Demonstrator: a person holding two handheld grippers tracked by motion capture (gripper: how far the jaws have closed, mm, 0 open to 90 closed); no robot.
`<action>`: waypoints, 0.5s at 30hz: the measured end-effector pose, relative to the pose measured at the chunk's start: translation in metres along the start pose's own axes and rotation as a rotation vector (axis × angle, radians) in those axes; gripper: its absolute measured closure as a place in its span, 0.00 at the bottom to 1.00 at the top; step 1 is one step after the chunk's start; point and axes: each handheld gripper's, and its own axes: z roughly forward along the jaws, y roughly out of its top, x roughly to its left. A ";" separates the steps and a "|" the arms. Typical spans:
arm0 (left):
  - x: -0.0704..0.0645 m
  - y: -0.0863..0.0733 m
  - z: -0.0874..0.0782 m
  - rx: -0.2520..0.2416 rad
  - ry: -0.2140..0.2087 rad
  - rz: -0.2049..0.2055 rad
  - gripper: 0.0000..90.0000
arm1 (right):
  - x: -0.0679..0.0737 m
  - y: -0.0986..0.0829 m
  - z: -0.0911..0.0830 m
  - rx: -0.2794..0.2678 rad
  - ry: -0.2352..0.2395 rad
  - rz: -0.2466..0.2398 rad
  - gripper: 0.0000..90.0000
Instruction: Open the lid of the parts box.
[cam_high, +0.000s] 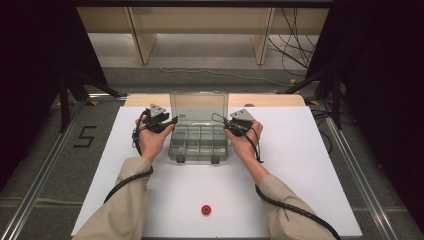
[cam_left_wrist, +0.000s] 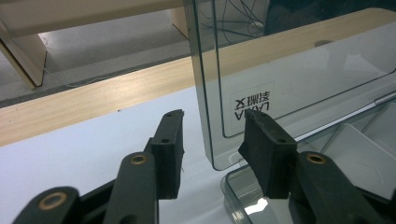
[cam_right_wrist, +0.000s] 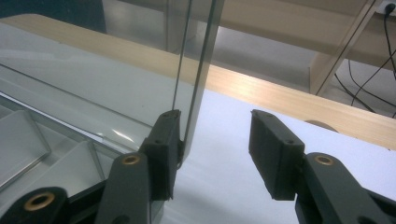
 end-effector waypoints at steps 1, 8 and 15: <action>0.000 0.000 0.000 0.004 0.003 -0.003 0.61 | -0.001 0.000 0.000 0.001 -0.007 -0.010 0.59; 0.003 0.001 -0.002 0.002 0.008 -0.030 0.52 | -0.003 0.003 0.003 0.028 -0.017 -0.006 0.57; 0.004 0.002 -0.005 -0.017 -0.014 -0.058 0.36 | -0.004 0.004 0.001 0.026 -0.003 0.011 0.47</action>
